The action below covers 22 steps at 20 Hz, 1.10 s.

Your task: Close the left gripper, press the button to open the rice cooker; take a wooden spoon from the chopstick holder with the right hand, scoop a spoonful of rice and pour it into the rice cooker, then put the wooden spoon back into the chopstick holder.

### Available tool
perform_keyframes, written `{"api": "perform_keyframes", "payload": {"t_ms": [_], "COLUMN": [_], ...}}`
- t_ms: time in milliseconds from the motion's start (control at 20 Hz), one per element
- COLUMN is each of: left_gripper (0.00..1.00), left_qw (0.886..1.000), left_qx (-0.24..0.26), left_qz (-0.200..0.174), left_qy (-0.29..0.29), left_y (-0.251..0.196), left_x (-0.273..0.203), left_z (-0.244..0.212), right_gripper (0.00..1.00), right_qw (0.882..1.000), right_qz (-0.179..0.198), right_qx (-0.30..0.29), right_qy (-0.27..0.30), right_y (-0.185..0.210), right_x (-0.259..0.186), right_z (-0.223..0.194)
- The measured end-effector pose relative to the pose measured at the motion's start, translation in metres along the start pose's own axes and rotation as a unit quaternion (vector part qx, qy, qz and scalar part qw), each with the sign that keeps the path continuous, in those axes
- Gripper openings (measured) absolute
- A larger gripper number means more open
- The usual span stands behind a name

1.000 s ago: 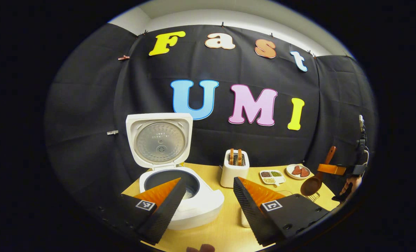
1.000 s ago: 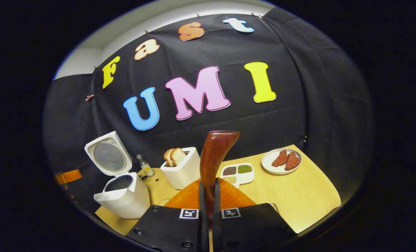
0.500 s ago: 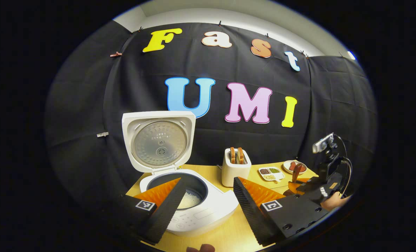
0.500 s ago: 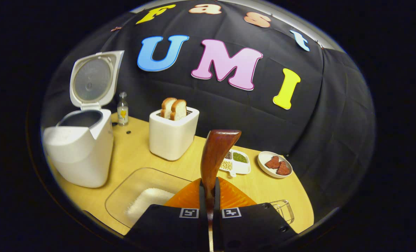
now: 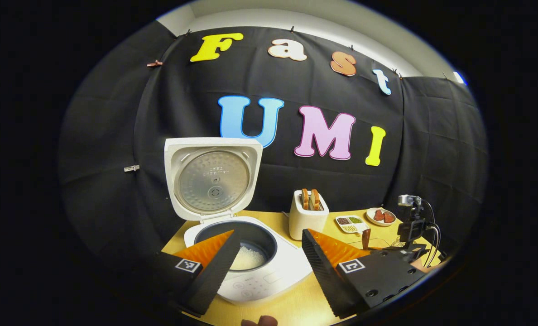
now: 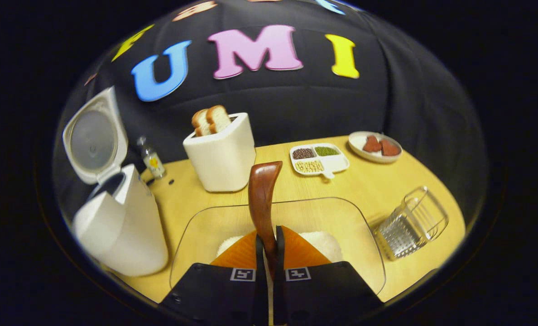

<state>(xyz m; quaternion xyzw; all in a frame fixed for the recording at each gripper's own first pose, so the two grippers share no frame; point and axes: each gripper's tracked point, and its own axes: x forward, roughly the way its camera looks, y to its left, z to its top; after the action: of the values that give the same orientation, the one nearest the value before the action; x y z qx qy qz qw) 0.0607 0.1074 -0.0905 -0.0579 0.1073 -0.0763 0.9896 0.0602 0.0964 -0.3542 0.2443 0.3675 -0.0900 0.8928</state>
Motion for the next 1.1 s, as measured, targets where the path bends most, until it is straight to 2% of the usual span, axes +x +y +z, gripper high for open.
{"api": "perform_keyframes", "payload": {"t_ms": [100,400,700,850,1100], "left_gripper": [0.95,0.95,0.95,0.95,0.94], "left_qw": [1.0,1.0,1.0,1.0,1.0], "left_qx": [-0.004,-0.001,-0.01,-0.005,-0.012], "left_qz": [0.0,0.002,0.003,0.004,0.005], "left_qy": [0.0,-0.004,-0.006,-0.011,-0.013], "left_y": [0.002,0.009,0.007,0.005,0.007], "left_x": [0.0,-0.001,-0.004,-0.006,-0.008], "left_z": [-0.001,0.002,0.004,0.006,0.005], "right_gripper": [0.09,0.09,0.08,0.09,0.09], "right_qw": [0.997,0.985,0.955,0.94,0.923], "right_qz": [0.009,0.033,0.072,0.09,0.107], "right_qx": [0.076,0.164,0.282,0.323,0.367], "right_qy": [-0.005,-0.051,-0.056,-0.056,-0.048], "right_y": [-0.014,-0.039,-0.048,-0.047,-0.039], "right_x": [-0.006,-0.035,-0.042,-0.047,-0.059], "right_z": [0.007,0.042,0.061,0.07,0.087]}}
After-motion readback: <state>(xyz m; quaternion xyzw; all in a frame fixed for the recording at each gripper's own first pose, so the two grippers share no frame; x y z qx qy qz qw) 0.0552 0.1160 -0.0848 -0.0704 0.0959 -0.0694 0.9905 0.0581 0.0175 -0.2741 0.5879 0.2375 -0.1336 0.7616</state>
